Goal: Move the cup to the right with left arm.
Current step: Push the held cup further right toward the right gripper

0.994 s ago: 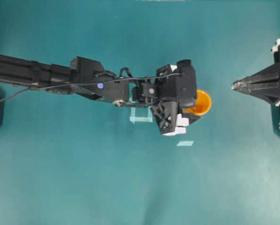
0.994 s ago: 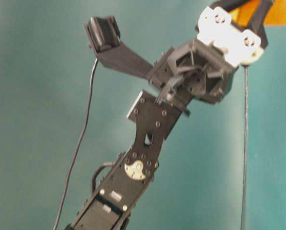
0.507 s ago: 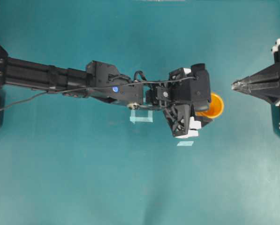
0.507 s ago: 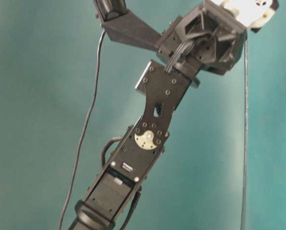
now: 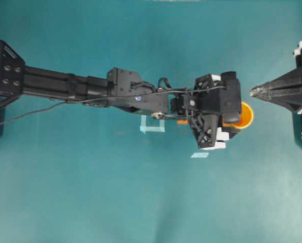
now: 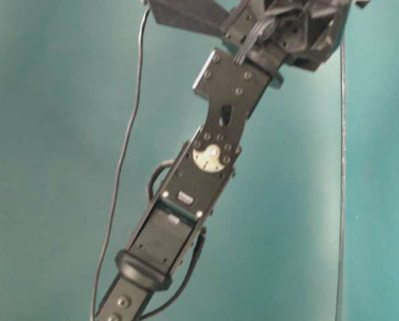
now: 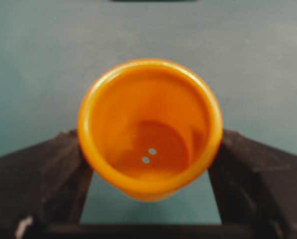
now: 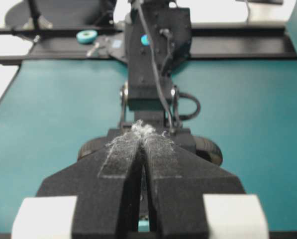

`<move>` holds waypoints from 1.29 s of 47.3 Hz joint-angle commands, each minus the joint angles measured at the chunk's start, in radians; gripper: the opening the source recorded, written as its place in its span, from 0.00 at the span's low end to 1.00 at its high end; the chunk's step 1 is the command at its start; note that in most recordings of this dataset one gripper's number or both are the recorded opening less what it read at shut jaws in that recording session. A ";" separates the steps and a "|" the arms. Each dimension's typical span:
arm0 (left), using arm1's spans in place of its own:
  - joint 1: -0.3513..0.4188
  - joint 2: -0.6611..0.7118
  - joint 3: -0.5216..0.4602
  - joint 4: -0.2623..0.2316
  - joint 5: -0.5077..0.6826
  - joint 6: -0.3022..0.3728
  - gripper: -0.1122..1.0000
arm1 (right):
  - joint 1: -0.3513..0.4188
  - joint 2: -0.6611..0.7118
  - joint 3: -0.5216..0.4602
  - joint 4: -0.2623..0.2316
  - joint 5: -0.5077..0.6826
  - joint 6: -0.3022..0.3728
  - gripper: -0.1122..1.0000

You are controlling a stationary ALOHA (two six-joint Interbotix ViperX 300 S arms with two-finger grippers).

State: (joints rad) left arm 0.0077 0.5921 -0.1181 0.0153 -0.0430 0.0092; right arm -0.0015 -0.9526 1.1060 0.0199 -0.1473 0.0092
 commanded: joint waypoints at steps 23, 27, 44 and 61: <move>0.000 0.029 -0.106 0.003 0.002 -0.002 0.73 | 0.000 0.003 -0.035 -0.003 -0.009 -0.003 0.10; 0.000 0.031 -0.109 0.003 0.003 -0.002 0.73 | 0.000 0.003 -0.034 -0.003 -0.009 -0.003 0.10; 0.002 0.031 -0.109 0.003 0.003 -0.002 0.72 | 0.000 0.002 -0.035 -0.003 -0.009 -0.003 0.10; 0.002 0.031 -0.109 0.003 0.005 -0.002 0.72 | 0.000 0.002 -0.034 -0.005 -0.009 -0.003 0.10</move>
State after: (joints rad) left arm 0.0077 0.6489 -0.1979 0.0169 -0.0353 0.0092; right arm -0.0015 -0.9526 1.1045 0.0169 -0.1473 0.0077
